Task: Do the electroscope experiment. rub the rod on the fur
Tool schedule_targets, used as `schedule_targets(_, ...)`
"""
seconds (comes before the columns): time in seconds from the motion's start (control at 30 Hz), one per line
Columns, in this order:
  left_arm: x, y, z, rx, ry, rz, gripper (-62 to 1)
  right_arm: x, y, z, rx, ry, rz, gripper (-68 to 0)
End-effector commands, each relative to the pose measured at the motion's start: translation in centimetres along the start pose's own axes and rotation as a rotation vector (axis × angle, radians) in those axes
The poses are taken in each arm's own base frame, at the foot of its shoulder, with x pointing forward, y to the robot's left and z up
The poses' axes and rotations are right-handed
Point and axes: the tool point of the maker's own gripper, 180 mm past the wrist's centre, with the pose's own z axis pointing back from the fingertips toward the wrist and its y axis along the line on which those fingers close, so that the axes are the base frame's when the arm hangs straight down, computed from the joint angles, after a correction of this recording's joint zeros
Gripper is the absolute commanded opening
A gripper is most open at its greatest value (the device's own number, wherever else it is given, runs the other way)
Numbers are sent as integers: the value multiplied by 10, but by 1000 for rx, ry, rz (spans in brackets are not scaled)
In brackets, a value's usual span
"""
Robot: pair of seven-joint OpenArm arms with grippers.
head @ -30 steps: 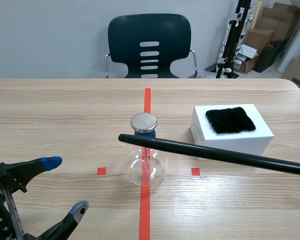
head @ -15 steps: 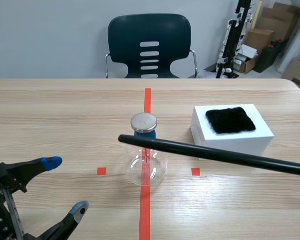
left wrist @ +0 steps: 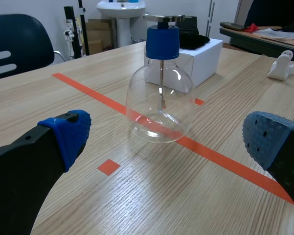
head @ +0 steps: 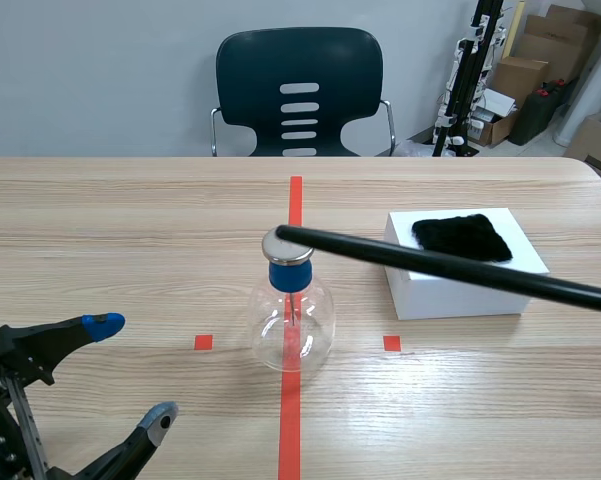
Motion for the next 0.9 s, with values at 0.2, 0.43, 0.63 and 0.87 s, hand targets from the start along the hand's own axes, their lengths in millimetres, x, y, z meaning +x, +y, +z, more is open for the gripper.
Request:
schedule_targets(0.2,9,3,-4,-1,-35,-8,14,-38,-40,-21,-104,57,67,-673)
schedule_targets(0.43,9,3,-4,-1,-35,-8,14,-62,-71,-38,-188,57,110,-673)
schedule_targets(0.63,9,3,-4,-1,-35,-8,14,-87,-76,-47,-217,65,119,-673)
schedule_targets(0.87,9,3,-4,-1,-35,-8,14,-111,-85,-56,-243,81,134,-673)
